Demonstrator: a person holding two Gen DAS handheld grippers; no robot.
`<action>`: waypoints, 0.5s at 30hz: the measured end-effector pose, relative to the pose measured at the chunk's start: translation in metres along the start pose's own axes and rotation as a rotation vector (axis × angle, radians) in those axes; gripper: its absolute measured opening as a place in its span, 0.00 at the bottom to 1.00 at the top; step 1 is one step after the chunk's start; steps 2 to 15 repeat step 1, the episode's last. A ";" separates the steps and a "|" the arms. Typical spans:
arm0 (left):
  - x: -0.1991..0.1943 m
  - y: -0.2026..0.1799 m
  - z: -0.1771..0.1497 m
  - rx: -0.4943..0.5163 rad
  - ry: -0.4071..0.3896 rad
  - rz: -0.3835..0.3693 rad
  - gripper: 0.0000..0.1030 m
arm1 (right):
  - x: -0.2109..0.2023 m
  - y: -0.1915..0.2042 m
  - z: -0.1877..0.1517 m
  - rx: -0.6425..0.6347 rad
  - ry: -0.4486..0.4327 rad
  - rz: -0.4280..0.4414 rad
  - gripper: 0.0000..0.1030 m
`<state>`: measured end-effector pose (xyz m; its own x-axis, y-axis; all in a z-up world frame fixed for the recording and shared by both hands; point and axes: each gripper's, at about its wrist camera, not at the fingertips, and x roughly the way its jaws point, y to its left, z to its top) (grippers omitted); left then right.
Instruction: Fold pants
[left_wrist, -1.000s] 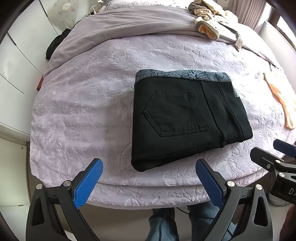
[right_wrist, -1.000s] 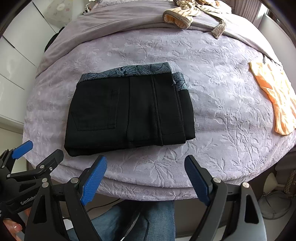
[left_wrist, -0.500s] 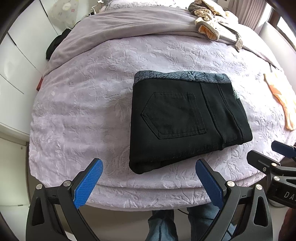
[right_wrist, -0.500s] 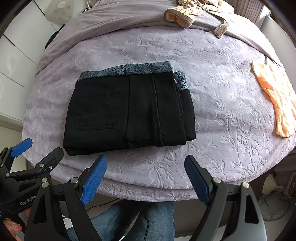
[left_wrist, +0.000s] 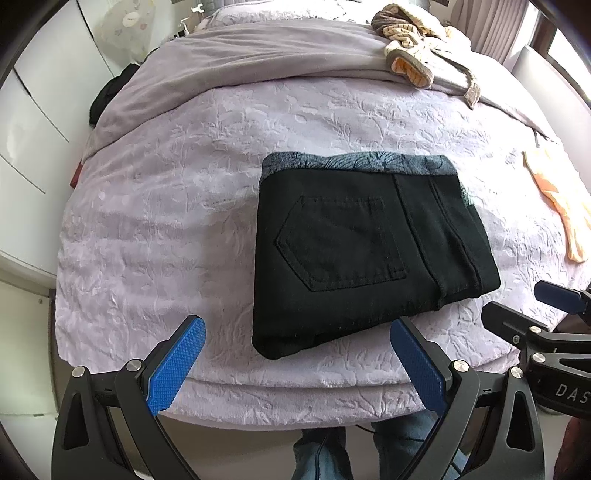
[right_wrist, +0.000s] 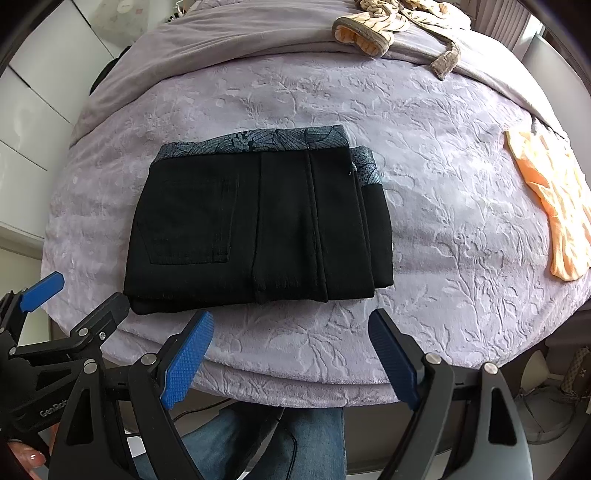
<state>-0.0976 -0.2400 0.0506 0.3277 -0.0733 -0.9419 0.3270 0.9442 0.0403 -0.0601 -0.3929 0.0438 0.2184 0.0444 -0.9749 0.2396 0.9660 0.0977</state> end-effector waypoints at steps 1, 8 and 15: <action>0.000 0.000 0.001 0.002 -0.004 0.003 0.98 | 0.000 0.000 -0.001 0.000 0.001 0.000 0.86; 0.000 0.000 0.001 0.002 -0.004 0.003 0.98 | 0.000 0.000 -0.001 0.000 0.001 0.000 0.86; 0.000 0.000 0.001 0.002 -0.004 0.003 0.98 | 0.000 0.000 -0.001 0.000 0.001 0.000 0.86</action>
